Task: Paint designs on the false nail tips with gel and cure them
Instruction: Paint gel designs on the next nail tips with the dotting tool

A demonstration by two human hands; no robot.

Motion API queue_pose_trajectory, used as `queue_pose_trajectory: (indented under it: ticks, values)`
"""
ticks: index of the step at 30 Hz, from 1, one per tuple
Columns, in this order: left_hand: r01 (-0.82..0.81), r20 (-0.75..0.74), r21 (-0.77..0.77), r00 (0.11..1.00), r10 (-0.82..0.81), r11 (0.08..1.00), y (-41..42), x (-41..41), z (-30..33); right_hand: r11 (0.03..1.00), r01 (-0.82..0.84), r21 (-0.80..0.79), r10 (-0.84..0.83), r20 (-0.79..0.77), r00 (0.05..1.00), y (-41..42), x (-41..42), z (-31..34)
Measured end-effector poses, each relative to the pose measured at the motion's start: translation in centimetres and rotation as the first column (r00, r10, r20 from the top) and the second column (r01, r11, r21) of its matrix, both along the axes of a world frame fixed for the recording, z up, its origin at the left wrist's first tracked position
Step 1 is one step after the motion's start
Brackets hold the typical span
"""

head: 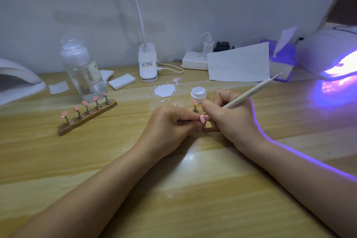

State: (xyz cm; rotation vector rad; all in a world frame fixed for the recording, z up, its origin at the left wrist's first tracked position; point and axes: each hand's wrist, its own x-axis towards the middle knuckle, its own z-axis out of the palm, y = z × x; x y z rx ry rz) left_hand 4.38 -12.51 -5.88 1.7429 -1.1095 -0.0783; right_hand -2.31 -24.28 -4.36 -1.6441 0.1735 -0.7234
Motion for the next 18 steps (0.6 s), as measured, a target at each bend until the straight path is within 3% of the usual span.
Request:
queue_pose_trajectory:
  ticks: [3, 10, 18]
  values:
    - [-0.005, 0.002, 0.005, 1.000, 0.005, 1.000, 0.01, 0.00, 0.00, 0.994, -0.072, 0.083, 0.071, 0.012, 0.997, 0.18, -0.12, 0.17]
    - [-0.010, 0.003, 0.005, 1.000, 0.010, 1.000, 0.01, 0.00, -0.03, 0.993, -0.065, 0.103, 0.065, 0.006, 0.998, 0.28, -0.17, 0.27]
    - [-0.008, -0.013, 0.000, 1.000, 0.008, 1.000, 0.00, 0.00, -0.04, 0.999, -0.003, 0.041, 0.003, -0.002, 1.000, 0.14, -0.08, 0.10]
